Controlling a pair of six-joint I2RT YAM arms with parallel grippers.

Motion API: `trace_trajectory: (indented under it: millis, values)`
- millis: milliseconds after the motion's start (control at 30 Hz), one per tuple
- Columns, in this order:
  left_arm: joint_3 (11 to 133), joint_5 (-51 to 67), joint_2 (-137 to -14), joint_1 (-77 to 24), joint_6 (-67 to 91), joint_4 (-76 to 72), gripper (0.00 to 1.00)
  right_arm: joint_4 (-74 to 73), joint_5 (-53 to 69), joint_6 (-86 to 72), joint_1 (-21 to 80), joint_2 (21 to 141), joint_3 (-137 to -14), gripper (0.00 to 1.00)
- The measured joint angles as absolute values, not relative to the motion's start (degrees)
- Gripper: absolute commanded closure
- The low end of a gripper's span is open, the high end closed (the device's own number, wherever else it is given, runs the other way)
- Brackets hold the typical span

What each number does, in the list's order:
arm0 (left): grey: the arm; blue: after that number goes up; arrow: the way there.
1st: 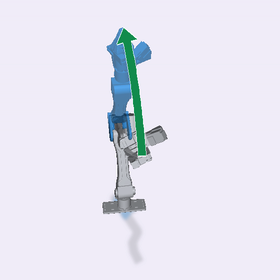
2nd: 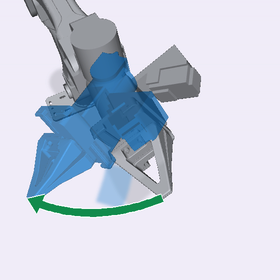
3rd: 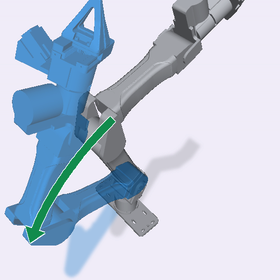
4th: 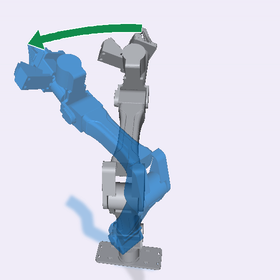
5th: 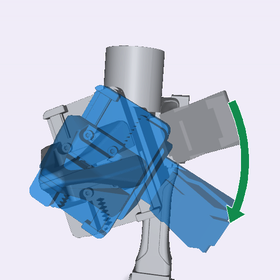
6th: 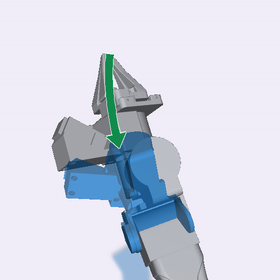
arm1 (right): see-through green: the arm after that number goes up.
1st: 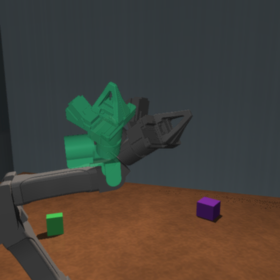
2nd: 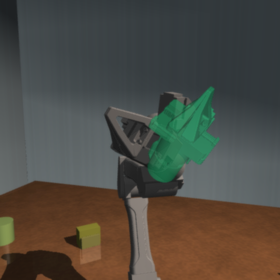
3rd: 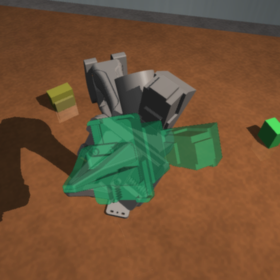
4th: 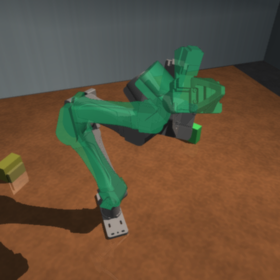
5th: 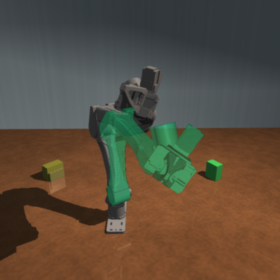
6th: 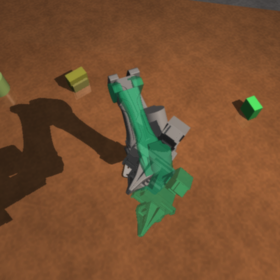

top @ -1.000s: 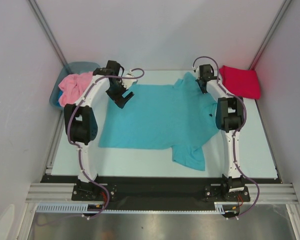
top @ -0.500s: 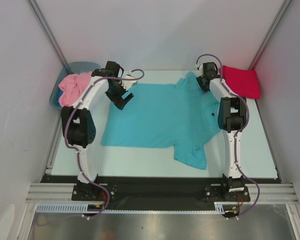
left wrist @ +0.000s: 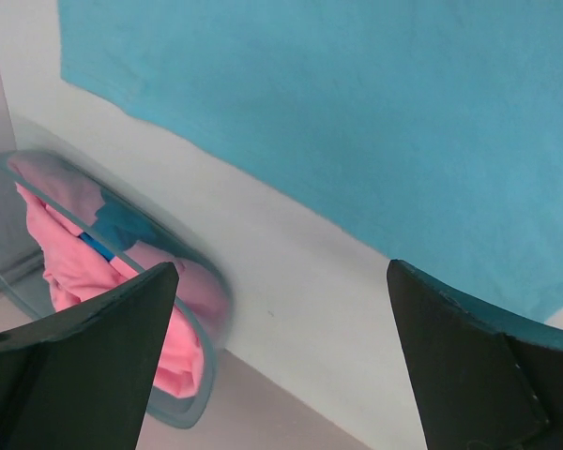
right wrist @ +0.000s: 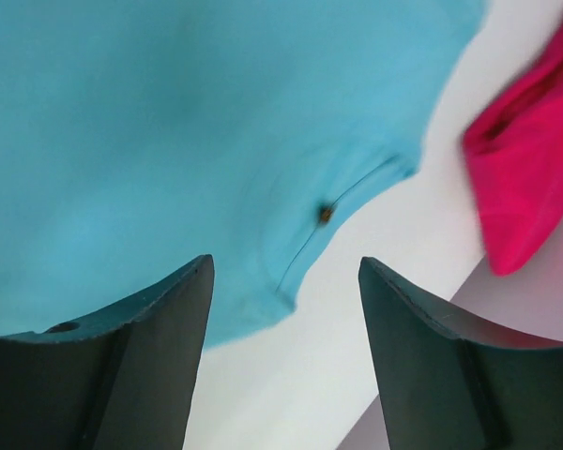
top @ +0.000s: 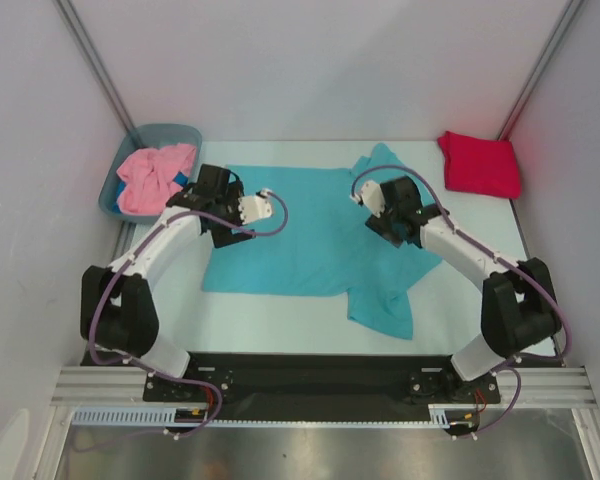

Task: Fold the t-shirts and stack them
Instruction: Flatten the tshirt out, then fold the tshirt

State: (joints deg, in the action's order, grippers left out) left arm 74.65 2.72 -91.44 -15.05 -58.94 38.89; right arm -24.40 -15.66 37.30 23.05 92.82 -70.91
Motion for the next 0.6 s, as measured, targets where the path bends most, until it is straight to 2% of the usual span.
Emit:
trace_trajectory:
  millis: [67,267,600]
  values:
    - [67.79,1.91,-87.55,-15.27,-63.57,35.97,0.00,-25.36,-15.55,39.38,23.44,88.82,-62.74,0.32]
    - [56.62,0.91,-83.40,-15.27,-69.08,28.80,0.00,-28.05,-15.62,43.79,24.99,79.77,-48.77,0.34]
    - [47.68,0.45,-74.04,-15.27,-71.07,19.11,0.00,-30.26,-17.52,52.29,40.16,62.50,-34.85,0.35]
